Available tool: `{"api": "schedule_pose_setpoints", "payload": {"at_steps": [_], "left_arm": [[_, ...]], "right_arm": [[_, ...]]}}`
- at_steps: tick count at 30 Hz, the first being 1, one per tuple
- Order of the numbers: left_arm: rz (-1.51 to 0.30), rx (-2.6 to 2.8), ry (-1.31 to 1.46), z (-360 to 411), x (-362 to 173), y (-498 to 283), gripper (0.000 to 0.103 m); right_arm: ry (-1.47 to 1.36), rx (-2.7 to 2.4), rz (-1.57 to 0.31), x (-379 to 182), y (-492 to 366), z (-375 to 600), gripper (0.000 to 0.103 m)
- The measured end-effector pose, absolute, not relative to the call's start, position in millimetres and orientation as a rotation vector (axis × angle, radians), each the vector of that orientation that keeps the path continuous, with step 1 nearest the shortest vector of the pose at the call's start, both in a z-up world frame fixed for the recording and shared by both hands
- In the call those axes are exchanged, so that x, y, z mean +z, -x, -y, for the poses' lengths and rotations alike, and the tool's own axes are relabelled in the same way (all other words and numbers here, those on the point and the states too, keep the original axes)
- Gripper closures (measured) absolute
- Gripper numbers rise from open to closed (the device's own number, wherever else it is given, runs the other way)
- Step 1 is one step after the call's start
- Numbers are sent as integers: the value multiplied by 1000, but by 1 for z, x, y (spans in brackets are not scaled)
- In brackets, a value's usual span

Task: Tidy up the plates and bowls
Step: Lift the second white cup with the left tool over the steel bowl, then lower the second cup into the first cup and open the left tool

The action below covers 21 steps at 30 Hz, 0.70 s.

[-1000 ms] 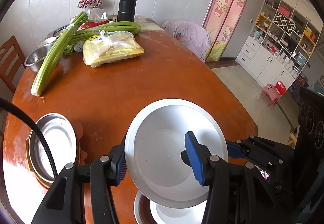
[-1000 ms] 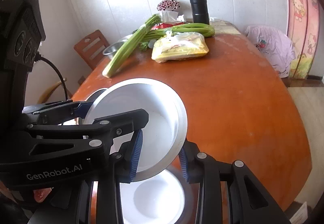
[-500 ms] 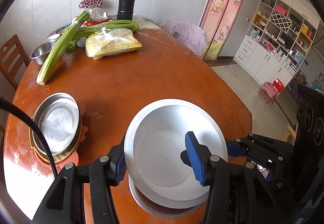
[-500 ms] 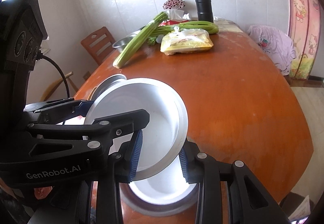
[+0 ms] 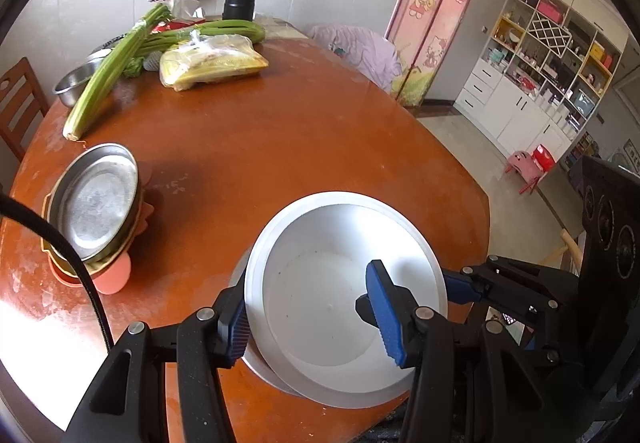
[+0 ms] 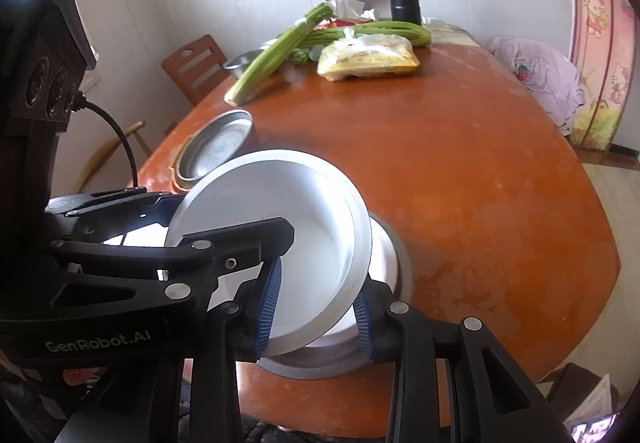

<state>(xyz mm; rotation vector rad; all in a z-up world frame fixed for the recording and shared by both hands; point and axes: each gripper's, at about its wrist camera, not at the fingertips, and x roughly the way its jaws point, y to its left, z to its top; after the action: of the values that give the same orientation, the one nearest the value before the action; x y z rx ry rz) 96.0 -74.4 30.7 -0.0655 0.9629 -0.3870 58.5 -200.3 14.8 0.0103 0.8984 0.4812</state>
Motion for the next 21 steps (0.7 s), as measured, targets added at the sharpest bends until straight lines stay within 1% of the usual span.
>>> {"api": "schedule_pose_setpoints", "payload": {"at_steps": [9,18,21], "left_arm": [[-994,-359,15,87,12,-103,50],[-1005,-336,8,80,3,-108,50],[-999,-335,19,76,3,-108,50]], "right_arm": [[48,439,-928,-4,-66,199,66],[130,375,-879,-6,-68,198,65],[130,368,-877,-5,-70,202,62]]}}
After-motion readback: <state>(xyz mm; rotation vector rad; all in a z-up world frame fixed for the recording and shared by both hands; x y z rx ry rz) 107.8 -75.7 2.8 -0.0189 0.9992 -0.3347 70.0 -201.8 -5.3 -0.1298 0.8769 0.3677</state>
